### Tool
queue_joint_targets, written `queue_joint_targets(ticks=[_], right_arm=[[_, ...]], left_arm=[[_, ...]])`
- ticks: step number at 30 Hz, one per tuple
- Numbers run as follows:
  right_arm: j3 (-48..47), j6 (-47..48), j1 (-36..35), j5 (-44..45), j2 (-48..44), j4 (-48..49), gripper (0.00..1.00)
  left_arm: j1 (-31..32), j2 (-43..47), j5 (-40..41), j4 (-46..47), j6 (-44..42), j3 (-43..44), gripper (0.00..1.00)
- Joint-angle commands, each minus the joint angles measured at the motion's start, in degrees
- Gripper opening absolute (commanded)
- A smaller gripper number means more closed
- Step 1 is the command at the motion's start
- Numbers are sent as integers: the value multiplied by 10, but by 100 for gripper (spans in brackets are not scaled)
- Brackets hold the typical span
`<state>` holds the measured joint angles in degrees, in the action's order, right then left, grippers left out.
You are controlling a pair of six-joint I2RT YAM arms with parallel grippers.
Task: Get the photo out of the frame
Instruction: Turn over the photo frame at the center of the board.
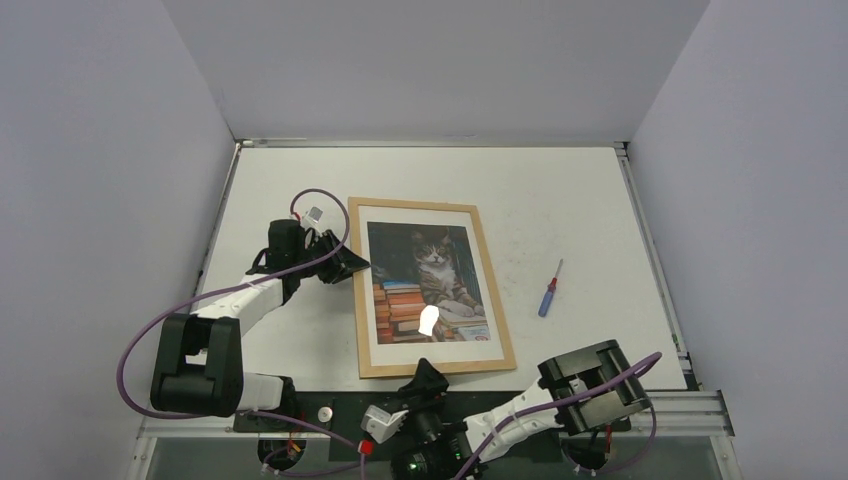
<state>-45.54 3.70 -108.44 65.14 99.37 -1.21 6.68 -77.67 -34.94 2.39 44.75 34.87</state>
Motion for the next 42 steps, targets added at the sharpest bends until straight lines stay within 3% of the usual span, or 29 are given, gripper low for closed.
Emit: queue_joint_targets(ticks=[1, 6, 13, 16, 25, 28, 36, 42], right_arm=[[3, 69, 19, 80, 18, 89, 70], [4, 113, 42, 99, 39, 138, 62], [-1, 171, 54, 114, 69, 198, 34], [4, 224, 48, 147, 87, 272, 23], [-4, 261, 40, 166, 102, 338, 10], [-4, 262, 38, 161, 96, 345, 10], [-14, 252, 36, 151, 82, 338, 10], [-18, 235, 33, 148, 85, 312, 12]], left_arm=[[5, 15, -4, 3, -35, 25, 0], [5, 10, -12, 2, -39, 25, 0], [5, 10, -20, 4, -40, 23, 0], [5, 8, -24, 15, -34, 17, 0], [5, -1, -33, 107, 21, -22, 48], [6, -16, -44, 162, 50, -40, 56], [11, -63, -78, 305, 125, -72, 55], [11, -47, -72, 286, 120, -74, 35]])
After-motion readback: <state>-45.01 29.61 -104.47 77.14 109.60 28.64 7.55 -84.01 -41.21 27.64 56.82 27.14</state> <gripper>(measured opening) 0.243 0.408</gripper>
